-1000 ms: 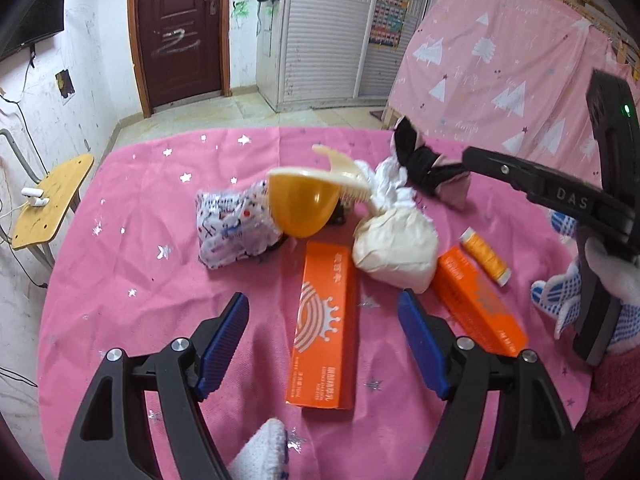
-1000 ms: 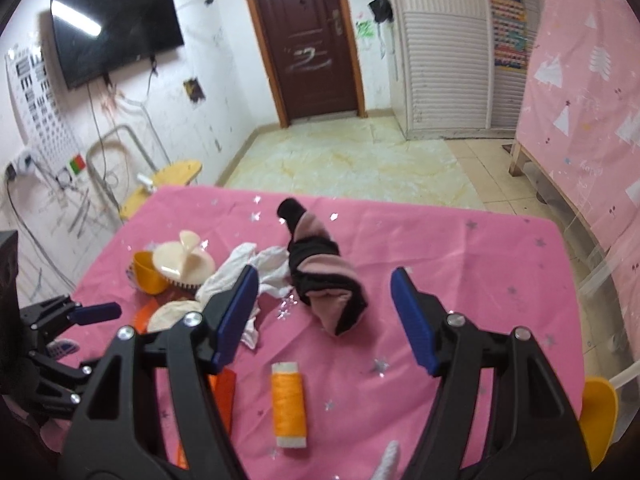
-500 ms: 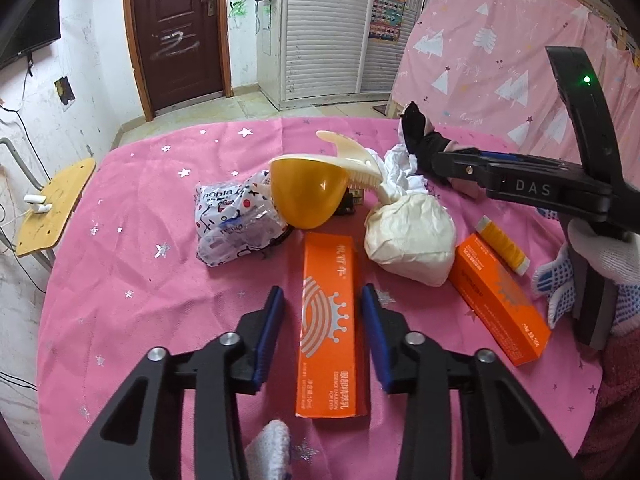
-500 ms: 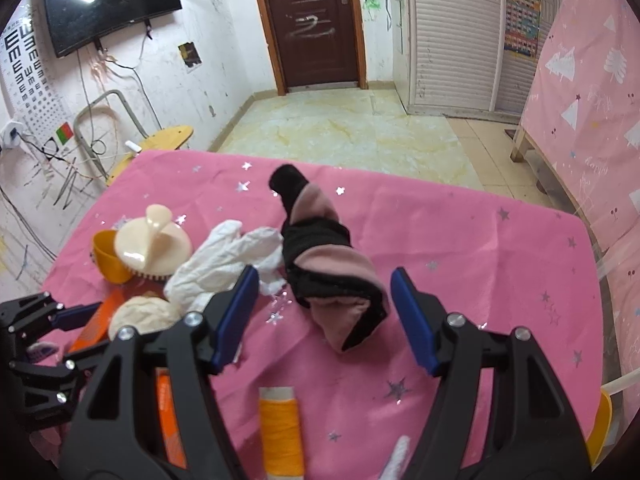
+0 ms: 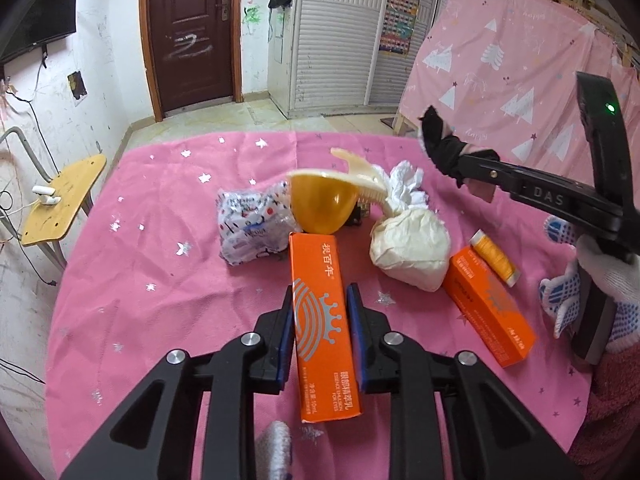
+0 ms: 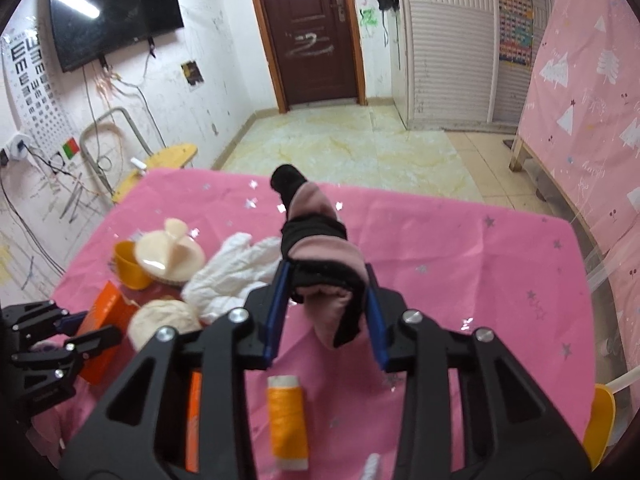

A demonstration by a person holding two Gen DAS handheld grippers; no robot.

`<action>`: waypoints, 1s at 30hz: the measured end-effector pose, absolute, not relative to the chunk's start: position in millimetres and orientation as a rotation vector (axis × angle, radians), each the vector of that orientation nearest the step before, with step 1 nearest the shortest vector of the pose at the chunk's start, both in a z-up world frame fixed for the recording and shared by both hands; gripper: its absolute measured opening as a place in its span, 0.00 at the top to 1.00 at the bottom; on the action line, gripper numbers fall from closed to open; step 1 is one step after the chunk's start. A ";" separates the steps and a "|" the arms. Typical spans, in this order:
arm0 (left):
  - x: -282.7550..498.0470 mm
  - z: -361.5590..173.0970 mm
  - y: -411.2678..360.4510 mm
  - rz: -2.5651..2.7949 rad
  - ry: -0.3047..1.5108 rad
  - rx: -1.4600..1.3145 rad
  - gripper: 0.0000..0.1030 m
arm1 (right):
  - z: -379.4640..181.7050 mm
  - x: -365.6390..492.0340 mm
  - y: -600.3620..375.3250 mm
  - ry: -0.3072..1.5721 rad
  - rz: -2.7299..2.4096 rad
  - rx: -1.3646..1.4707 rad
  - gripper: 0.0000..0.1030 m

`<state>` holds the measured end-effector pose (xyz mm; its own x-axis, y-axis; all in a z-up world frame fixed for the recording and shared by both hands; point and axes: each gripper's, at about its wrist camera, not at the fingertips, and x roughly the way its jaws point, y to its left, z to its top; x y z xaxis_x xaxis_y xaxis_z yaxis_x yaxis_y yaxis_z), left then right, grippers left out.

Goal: Collect trash
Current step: 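Grasp the orange box with the left tool while the right tool grasps the pink-black sock, then carry orange box and sock to the orange bucket and release both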

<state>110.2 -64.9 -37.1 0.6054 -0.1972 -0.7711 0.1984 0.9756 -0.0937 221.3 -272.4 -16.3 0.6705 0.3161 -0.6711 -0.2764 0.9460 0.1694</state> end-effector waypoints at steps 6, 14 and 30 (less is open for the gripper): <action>100.8 -13.8 -63.7 -0.242 0.848 -0.008 0.84 | -1.8 200.6 -291.4 0.715 0.331 0.099 0.67; 87.7 9.2 -78.7 -0.262 0.803 0.010 0.84 | 11.0 169.1 -324.7 0.652 0.297 0.151 0.67; 64.8 44.2 -158.2 -0.384 0.725 0.082 0.84 | 16.6 92.7 -432.2 0.546 0.131 0.274 0.67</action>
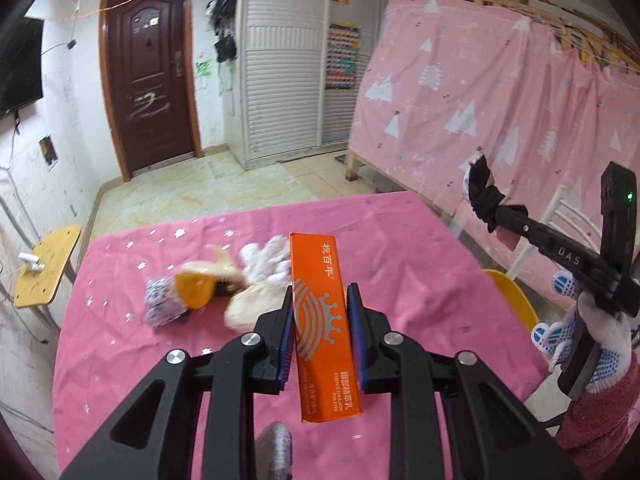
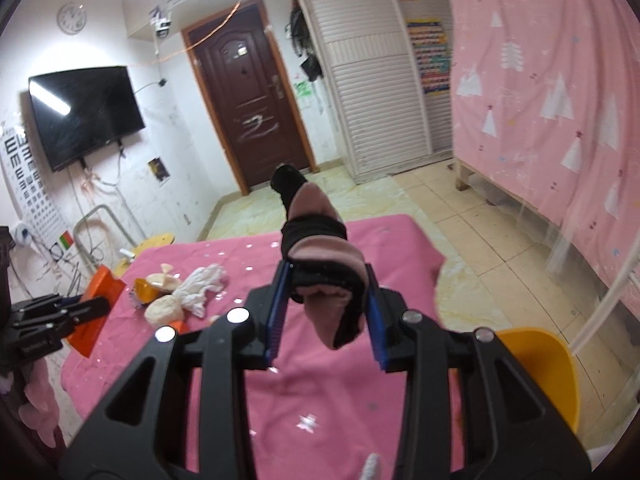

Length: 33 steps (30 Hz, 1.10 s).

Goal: Collect trash
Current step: 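Carry orange box and sock to the orange bucket and release both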

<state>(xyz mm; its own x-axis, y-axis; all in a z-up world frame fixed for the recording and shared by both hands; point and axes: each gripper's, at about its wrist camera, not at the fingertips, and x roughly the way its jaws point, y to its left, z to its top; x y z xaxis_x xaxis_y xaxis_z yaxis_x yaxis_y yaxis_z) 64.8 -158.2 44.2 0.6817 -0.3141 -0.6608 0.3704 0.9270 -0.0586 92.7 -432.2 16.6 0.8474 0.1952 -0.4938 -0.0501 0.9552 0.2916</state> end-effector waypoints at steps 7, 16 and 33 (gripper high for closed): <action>56.8 50.9 -204.6 -0.458 0.708 0.135 0.84 | 7.3 67.6 -476.1 0.531 0.055 0.323 0.67; 50.1 53.5 -259.2 -0.535 0.704 0.181 0.84 | -17.4 49.8 -519.5 0.555 -0.032 0.378 0.67; 55.1 40.5 -380.7 -0.710 0.729 0.188 0.84 | -37.2 28.0 -579.3 0.504 -0.139 0.495 0.55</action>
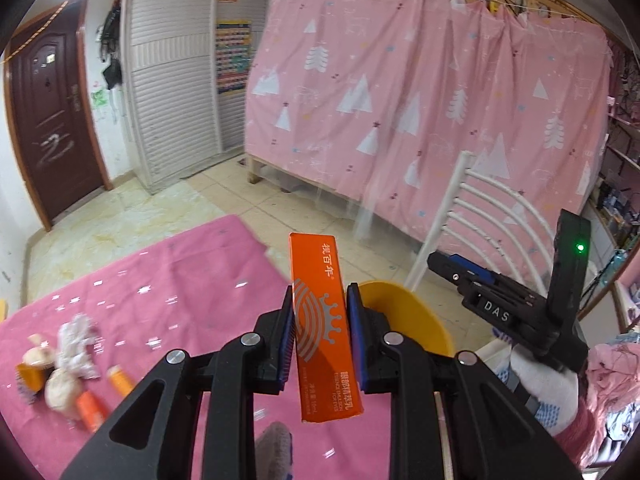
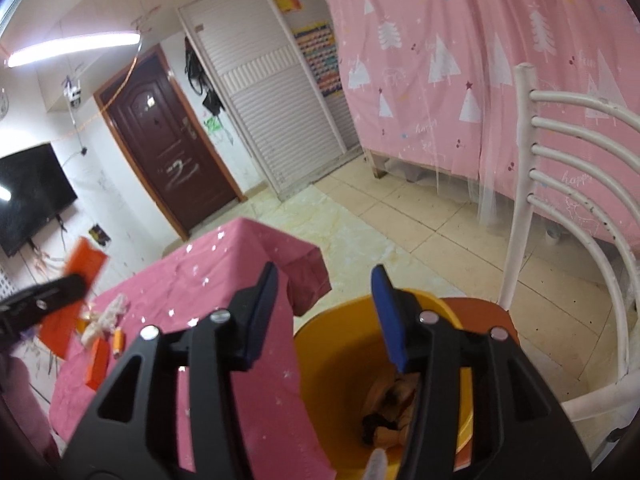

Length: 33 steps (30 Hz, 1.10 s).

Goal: Collect trash
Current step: 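Carry orange box and sock to the orange bucket and release both, then move both open tools back toward the remaining items on the bed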

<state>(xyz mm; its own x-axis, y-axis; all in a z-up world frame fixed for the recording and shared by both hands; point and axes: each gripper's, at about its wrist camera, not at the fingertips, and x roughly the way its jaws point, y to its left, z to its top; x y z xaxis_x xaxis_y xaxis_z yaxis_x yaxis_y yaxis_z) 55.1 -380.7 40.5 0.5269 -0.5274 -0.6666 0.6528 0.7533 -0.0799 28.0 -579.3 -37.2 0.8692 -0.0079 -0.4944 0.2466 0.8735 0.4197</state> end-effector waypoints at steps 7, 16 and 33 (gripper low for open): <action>51.5 17.2 -425.1 -0.799 0.761 0.168 0.84 | -33.7 13.2 -598.3 0.455 -0.169 0.539 0.54; 54.4 6.9 -441.2 -0.810 0.799 0.127 0.35 | -35.1 10.3 -606.2 0.450 -0.191 0.543 0.48; 57.4 41.8 -359.8 -0.708 0.730 0.089 0.35 | -12.3 30.0 -537.8 0.475 -0.072 0.426 0.48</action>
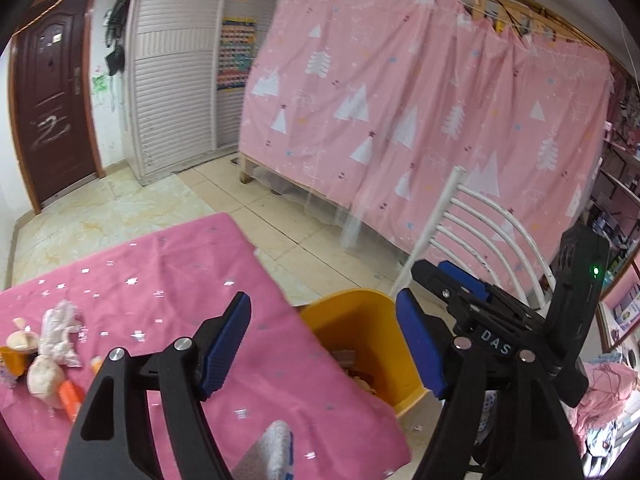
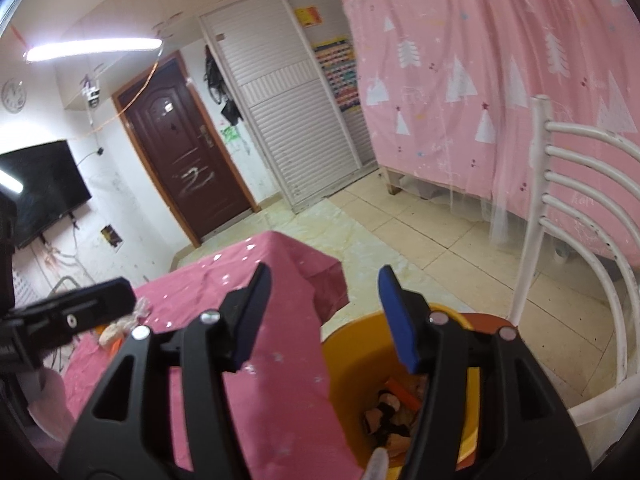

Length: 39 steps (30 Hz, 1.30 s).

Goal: Collect trash
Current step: 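Move both open tools back toward the remaining items on the bed, then grasp the white nepia tissue pack with the left tool while the right tool grasps the beige paper ball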

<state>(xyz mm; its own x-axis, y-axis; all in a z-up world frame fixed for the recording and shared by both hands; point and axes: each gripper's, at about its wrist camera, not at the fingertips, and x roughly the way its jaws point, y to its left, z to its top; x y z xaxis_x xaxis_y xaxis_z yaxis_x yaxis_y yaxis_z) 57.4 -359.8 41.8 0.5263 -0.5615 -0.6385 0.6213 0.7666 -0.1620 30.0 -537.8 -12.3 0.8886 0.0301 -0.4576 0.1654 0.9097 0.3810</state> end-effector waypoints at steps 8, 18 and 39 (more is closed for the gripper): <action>71.6 52.8 -306.8 -0.628 0.710 0.035 0.35 | 0.7 48.3 -496.4 0.499 -0.015 0.366 0.48; 89.9 59.6 -225.6 -0.507 0.685 -0.029 0.35 | 10.1 81.2 -431.1 0.540 0.088 0.282 0.47; 139.8 25.2 -57.7 -0.276 0.754 -0.021 0.35 | 9.3 130.8 -302.3 0.638 0.278 0.122 0.39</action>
